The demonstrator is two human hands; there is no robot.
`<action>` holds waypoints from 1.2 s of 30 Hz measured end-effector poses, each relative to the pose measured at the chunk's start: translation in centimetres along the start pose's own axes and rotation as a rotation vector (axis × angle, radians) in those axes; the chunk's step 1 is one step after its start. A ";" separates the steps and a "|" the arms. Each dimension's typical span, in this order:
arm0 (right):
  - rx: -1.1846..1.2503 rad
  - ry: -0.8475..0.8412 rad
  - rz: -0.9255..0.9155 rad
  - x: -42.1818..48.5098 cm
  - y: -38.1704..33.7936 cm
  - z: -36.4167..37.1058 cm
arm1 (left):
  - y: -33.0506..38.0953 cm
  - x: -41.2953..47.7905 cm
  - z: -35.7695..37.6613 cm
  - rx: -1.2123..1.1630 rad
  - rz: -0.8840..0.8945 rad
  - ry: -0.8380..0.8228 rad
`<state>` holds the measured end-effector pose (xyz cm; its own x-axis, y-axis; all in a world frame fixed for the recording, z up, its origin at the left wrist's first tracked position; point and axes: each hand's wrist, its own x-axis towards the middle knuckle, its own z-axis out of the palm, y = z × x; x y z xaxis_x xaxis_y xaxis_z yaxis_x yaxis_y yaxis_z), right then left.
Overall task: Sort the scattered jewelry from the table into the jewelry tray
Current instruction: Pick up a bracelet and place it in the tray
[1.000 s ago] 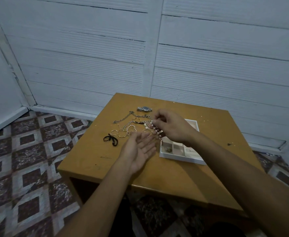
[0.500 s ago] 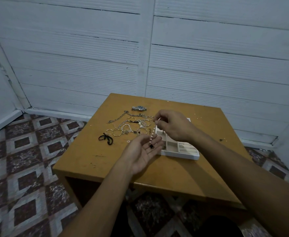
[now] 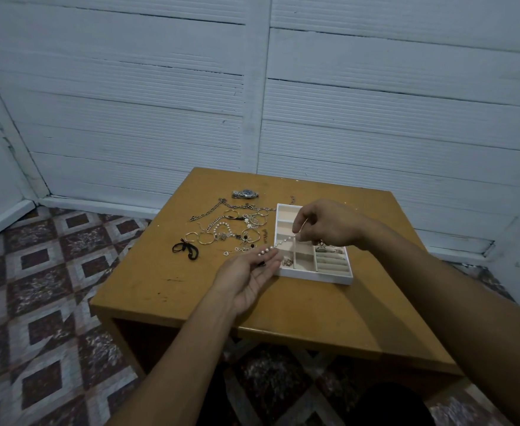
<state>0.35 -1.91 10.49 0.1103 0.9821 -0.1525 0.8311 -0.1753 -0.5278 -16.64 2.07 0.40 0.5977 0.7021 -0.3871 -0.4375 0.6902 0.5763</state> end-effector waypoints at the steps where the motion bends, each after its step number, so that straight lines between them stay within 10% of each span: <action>1: -0.008 -0.013 0.000 -0.1 0.0 -0.2 | 0.1 0.1 0.0 -0.001 0.006 0.013; 13: 0.115 0.231 0.003 0.0 0.4 0.6 | -0.6 0.6 0.7 -0.119 -0.042 0.021; 36: -0.198 0.119 -0.087 -0.3 -0.5 4.6 | -2.5 0.7 1.9 -0.169 -0.068 0.051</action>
<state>-2.62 -2.46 6.91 0.0874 0.9961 -0.0075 0.9297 -0.0843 -0.3585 -13.85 0.49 0.10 0.5964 0.6580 -0.4597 -0.5067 0.7528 0.4203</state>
